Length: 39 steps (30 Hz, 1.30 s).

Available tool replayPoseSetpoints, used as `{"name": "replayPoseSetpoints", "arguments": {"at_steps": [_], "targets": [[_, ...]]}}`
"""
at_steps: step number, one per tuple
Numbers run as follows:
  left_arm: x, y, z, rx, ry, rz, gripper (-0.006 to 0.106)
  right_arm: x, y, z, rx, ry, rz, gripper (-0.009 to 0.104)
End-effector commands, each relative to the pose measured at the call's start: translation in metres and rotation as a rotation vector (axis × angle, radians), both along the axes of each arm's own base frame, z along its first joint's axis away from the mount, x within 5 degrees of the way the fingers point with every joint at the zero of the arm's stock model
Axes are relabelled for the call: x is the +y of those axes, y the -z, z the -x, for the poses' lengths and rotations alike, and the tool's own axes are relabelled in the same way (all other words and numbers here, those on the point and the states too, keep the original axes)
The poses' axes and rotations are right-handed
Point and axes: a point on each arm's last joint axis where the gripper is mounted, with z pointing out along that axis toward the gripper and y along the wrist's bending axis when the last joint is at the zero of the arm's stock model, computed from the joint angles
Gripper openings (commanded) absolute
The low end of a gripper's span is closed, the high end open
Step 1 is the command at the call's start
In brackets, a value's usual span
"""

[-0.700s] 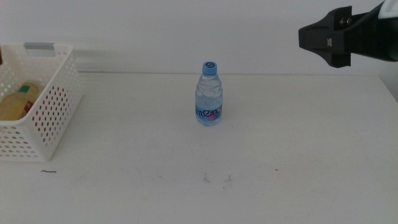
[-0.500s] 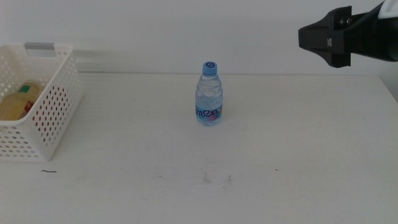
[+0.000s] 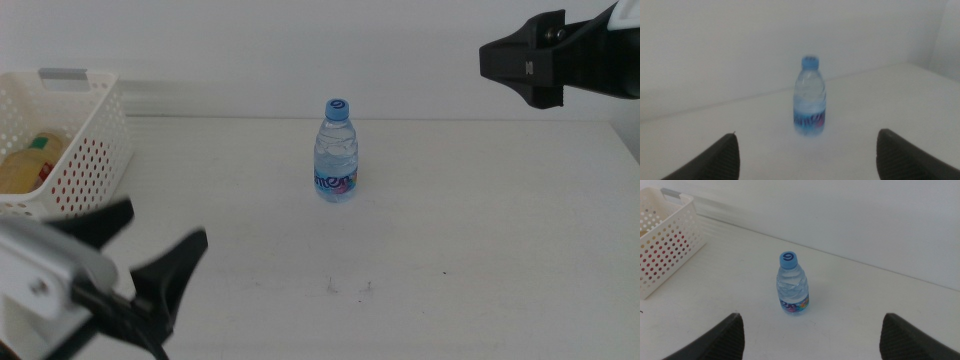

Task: Use arms to grab the bottles and put them into the dustbin to the left of the table.

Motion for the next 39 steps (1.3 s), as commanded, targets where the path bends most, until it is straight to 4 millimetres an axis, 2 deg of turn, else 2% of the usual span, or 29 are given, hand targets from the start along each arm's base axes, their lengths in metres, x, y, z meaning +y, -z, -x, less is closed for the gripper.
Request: {"name": "replayPoseSetpoints", "arguments": {"at_steps": [1,4,6,11,17,22,25,31,39], "targets": [[0.001,0.014,0.0,-0.029,-0.017,0.065,0.094,0.0,-0.003,0.001,-0.023,-0.005,-0.002,0.09],[-0.002,0.03,-0.005,0.04,-0.012,0.011,0.094,0.0,-0.003,0.001,-0.024,-0.004,-0.001,0.09],[-0.007,0.034,-0.011,0.015,-0.001,-0.006,0.094,0.0,-0.003,0.001,-0.023,-0.005,-0.002,0.09],[-0.024,0.053,-0.038,0.017,0.002,0.013,0.094,0.0,-0.003,0.001,-0.023,-0.005,-0.002,0.09],[-0.055,0.073,-0.088,-0.037,0.011,0.07,0.094,0.0,-0.003,0.001,-0.023,-0.005,-0.002,0.09],[-0.086,0.091,-0.139,-0.02,0.018,0.076,0.094,0.0,-0.003,0.001,-0.023,-0.005,-0.002,0.09],[-0.101,0.1,-0.161,0.011,0.037,0.049,0.094,0.0,-0.003,0.001,-0.023,-0.005,-0.002,0.09],[-0.123,0.115,-0.198,0.06,0.037,0.017,0.094,0.0,-0.003,0.001,-0.023,-0.005,-0.002,0.09],[-0.144,0.136,-0.235,0.091,0.021,0.004,0.094,0.0,-0.003,0.001,-0.023,-0.005,-0.002,0.09]]}}
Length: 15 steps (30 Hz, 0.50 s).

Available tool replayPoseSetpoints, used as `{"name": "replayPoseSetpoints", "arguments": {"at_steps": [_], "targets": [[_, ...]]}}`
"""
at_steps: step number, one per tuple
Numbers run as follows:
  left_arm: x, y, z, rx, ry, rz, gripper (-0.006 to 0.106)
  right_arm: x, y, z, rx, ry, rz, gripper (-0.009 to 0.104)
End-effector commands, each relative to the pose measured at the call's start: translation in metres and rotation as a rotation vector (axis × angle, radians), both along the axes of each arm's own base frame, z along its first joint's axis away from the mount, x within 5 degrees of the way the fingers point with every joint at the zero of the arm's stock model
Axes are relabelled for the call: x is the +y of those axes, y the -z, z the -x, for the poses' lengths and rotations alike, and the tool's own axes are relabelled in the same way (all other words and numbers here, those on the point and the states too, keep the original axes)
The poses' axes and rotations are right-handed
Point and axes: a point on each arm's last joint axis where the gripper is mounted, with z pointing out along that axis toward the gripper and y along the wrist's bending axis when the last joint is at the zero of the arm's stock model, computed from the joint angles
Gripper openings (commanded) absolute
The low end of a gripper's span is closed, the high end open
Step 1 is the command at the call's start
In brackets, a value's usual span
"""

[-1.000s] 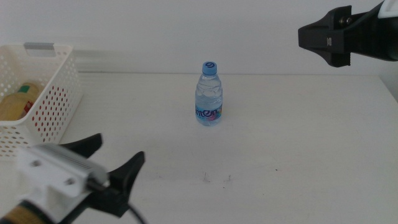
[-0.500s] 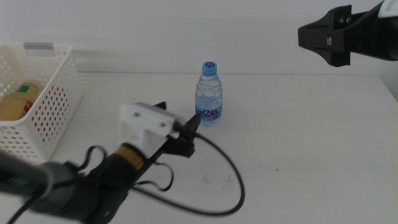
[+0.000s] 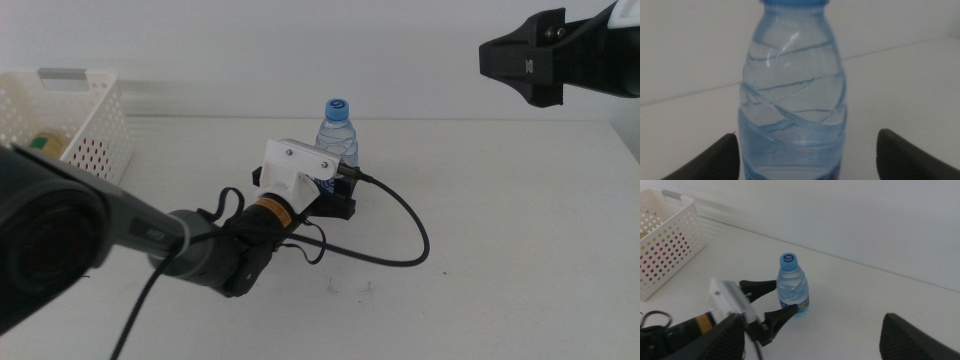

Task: Use arms to grab the bottles and put them into the dustbin to the left of the table.

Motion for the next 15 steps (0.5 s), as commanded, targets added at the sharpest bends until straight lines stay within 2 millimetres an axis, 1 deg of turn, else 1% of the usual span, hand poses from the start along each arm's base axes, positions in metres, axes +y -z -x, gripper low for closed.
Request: {"name": "replayPoseSetpoints", "arguments": {"at_steps": [1,8,13,15], "targets": [[-0.004,0.007,-0.009,0.018,-0.017,0.008,0.094,-0.001,-0.003,0.001,-0.019,-0.004,0.002,0.09],[-0.018,0.018,-0.033,0.005,-0.024,0.013,0.094,-0.001,-0.003,0.001,-0.019,-0.004,0.002,0.09],[-0.025,0.025,-0.045,-0.003,-0.024,0.018,0.094,-0.001,-0.003,0.001,-0.019,-0.004,0.002,0.09],[-0.027,0.025,-0.048,-0.01,-0.03,0.018,0.093,-0.001,-0.003,0.001,-0.019,-0.004,0.002,0.09]]}}
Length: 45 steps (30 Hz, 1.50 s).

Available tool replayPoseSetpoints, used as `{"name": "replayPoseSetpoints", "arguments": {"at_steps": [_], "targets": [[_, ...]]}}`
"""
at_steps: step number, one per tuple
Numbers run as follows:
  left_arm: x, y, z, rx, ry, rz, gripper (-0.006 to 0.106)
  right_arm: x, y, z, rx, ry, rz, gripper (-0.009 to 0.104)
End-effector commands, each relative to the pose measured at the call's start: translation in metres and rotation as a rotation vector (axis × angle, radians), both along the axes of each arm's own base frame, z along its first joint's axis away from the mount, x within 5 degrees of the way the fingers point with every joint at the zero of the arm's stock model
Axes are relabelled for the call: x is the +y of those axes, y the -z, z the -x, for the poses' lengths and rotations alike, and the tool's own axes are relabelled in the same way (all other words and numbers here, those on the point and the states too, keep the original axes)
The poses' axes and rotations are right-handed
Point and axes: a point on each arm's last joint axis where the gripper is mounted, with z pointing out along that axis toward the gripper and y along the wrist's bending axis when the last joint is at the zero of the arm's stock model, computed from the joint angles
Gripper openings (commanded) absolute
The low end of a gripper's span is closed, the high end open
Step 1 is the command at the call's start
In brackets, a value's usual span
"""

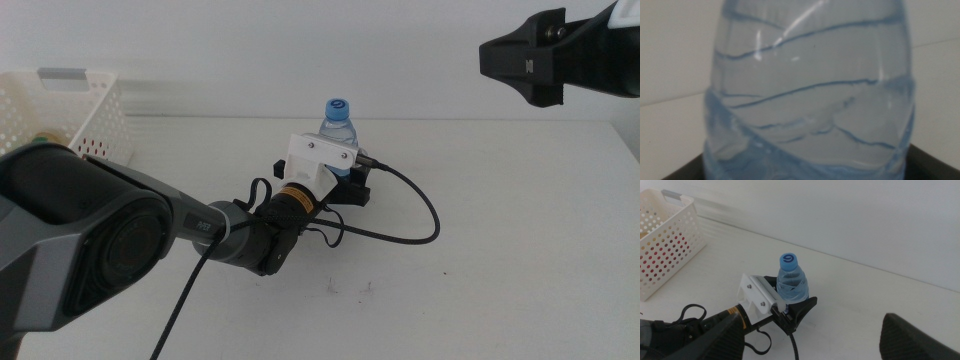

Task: Use arms to grab the bottles and put them into the dustbin to the left of the table.

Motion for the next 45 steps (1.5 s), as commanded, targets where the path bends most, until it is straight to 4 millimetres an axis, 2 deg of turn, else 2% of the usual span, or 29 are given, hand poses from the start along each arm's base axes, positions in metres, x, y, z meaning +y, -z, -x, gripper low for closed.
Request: {"name": "replayPoseSetpoints", "arguments": {"at_steps": [1,3,4,8,10,14,20,24,26,29,31,34,37,39,42,45], "targets": [[-0.002,-0.001,-0.003,-0.009,-0.008,-0.005,0.091,-0.001,-0.003,0.001,-0.019,-0.004,0.002,0.09],[-0.002,-0.001,-0.004,-0.015,-0.008,-0.023,0.08,-0.001,-0.003,0.001,-0.019,-0.004,0.002,0.09],[-0.002,-0.001,-0.004,-0.027,-0.004,-0.044,0.071,-0.001,-0.003,0.001,-0.019,-0.004,0.002,0.09],[-0.001,-0.011,0.003,-0.034,0.002,-0.047,0.021,-0.001,-0.003,0.001,-0.019,-0.004,0.002,0.09],[0.002,-0.027,0.01,-0.051,0.012,-0.046,-0.002,-0.001,-0.003,0.001,-0.019,-0.004,0.002,0.09],[0.007,-0.065,0.023,-0.047,0.024,-0.052,-0.002,-0.001,-0.003,0.001,-0.019,-0.004,0.002,0.09],[0.02,-0.123,0.044,0.129,0.034,-0.152,-0.002,-0.001,-0.003,0.001,-0.019,-0.004,0.002,0.09],[0.045,-0.183,0.072,0.237,0.027,-0.221,-0.002,-0.001,-0.003,0.001,-0.019,-0.004,0.002,0.09],[0.065,-0.212,0.078,0.27,0.018,-0.298,-0.002,-0.001,-0.003,0.001,-0.019,-0.004,0.002,0.09],[0.106,-0.25,0.076,0.399,-0.009,-0.346,-0.002,-0.001,-0.003,0.001,-0.019,-0.004,0.002,0.09],[0.145,-0.272,0.068,0.458,-0.041,-0.367,-0.002,-0.001,-0.003,0.001,-0.019,-0.004,0.002,0.09],[0.201,-0.294,0.058,0.539,-0.142,-0.37,-0.002,-0.001,-0.003,0.001,-0.019,-0.004,0.002,0.09],[0.254,-0.308,0.05,0.592,-0.222,-0.343,-0.002,-0.001,-0.003,0.001,-0.019,-0.004,0.002,0.09],[0.277,-0.312,0.044,0.605,-0.233,-0.299,-0.002,-0.001,-0.003,0.001,-0.019,-0.004,0.002,0.09],[0.303,-0.302,0.035,0.653,-0.238,-0.294,-0.002,-0.001,-0.003,0.001,-0.019,-0.004,0.002,0.09],[0.327,-0.282,0.022,0.694,-0.294,-0.267,-0.002,-0.001,-0.003,0.001,-0.019,-0.004,0.002,0.09]]}}
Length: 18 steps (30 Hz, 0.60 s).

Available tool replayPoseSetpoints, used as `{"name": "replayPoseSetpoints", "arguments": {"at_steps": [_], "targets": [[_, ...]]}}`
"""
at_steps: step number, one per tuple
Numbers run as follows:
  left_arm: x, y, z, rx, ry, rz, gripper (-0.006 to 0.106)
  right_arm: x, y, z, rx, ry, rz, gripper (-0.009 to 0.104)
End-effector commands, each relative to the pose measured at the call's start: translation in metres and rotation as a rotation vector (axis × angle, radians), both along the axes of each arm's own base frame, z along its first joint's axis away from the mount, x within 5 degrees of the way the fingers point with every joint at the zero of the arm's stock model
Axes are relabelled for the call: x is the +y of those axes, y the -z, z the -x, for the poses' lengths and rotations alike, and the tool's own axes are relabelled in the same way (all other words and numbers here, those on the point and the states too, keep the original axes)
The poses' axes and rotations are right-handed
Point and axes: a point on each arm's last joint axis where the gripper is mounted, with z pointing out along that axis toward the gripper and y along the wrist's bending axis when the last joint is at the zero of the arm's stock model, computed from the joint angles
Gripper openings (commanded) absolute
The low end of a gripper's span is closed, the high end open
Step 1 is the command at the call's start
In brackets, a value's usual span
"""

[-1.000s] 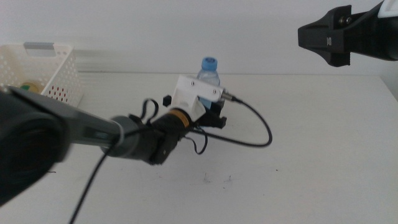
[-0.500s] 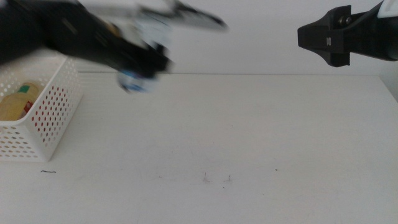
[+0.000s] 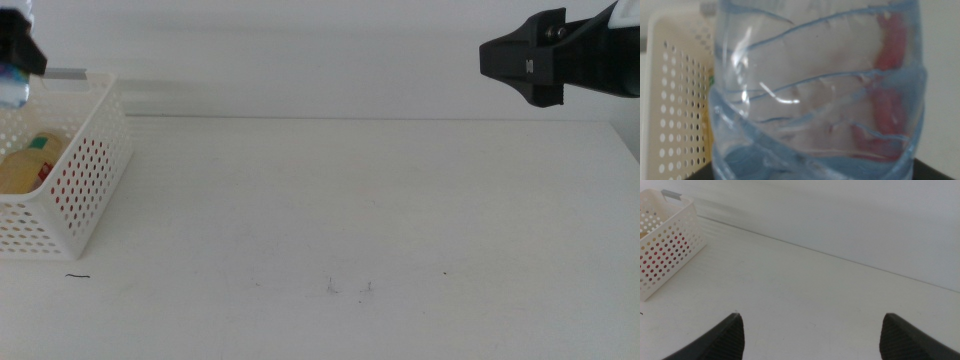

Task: Use arms to grab the bottles and put them into the dustbin to the left of the table.

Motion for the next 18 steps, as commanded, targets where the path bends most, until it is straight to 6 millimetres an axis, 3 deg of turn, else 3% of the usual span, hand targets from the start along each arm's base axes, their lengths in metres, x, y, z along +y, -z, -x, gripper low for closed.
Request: {"name": "replayPoseSetpoints", "arguments": {"at_steps": [1,5,12,15,18], "targets": [[0.014,0.006,-0.009,-0.03,-0.038,0.032,-0.002,-0.001,-0.002,0.001,-0.019,-0.004,0.002,0.09],[0.031,0.035,-0.024,0.021,-0.074,0.053,-0.002,-0.001,-0.002,0.001,-0.019,-0.004,0.002,0.09],[0.041,0.081,-0.048,0.073,-0.091,0.051,0.002,-0.001,-0.002,0.001,-0.019,-0.004,0.002,0.09],[0.044,0.097,-0.053,0.112,-0.088,0.036,0.015,-0.001,-0.002,0.001,-0.019,-0.004,0.002,0.09],[0.046,0.108,-0.055,0.14,-0.087,0.038,0.039,-0.001,-0.002,0.001,-0.019,-0.004,0.002,0.09]]}}
